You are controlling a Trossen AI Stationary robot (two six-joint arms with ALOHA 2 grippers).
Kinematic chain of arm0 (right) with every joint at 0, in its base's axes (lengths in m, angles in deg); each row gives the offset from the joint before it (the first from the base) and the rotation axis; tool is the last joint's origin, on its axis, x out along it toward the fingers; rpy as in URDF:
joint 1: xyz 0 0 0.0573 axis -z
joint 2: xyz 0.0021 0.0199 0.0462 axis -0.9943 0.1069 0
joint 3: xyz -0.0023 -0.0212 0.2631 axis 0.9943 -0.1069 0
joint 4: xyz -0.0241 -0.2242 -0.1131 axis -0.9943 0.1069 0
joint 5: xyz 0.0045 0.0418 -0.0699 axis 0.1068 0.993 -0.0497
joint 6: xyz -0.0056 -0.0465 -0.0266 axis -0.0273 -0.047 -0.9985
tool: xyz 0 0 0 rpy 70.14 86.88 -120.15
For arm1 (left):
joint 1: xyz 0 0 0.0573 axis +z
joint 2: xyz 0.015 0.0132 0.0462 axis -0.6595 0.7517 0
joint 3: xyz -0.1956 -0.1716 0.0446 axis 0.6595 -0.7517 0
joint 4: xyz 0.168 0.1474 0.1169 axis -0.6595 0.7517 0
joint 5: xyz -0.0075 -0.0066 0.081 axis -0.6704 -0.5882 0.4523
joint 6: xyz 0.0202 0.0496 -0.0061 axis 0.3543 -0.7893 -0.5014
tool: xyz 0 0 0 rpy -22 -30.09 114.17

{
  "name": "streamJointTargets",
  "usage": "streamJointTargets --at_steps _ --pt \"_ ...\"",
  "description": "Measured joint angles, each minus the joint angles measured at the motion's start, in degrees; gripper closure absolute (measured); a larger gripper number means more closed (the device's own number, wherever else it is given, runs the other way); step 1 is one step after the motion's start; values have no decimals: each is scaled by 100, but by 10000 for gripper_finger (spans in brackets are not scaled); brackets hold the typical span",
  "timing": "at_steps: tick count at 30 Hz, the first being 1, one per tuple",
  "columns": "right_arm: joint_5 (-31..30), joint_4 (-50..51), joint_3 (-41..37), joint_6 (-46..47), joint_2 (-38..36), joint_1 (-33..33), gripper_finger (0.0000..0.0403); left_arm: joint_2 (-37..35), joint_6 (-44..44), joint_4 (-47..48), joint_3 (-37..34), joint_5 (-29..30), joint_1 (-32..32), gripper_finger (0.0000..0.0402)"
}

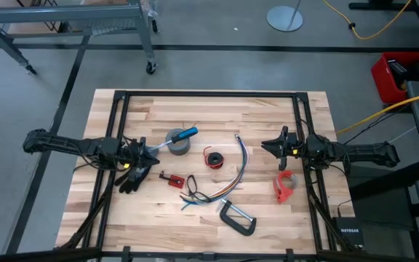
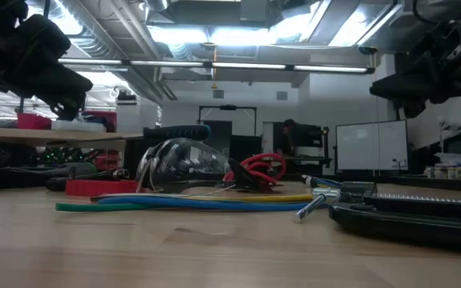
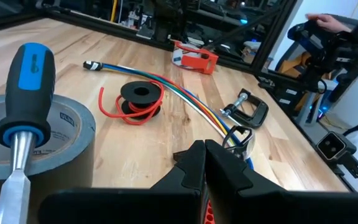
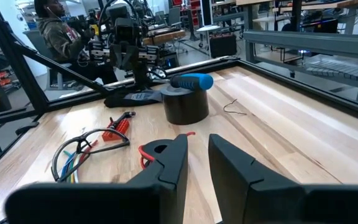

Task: Coil cords
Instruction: Return to Home Position

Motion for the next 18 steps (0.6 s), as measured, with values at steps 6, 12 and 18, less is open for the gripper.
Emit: streamJointTargets --at_steps 6,12,18 --pt "0 0 0 1 -34 0 333 0 2 4 0 0 0 398" --pt "2 0 0 1 -240 0 333 -74 5 9 0 -2 0 398" --pt "3 -3 -2 1 -816 -4 333 -399 3 9 0 -1 0 398"
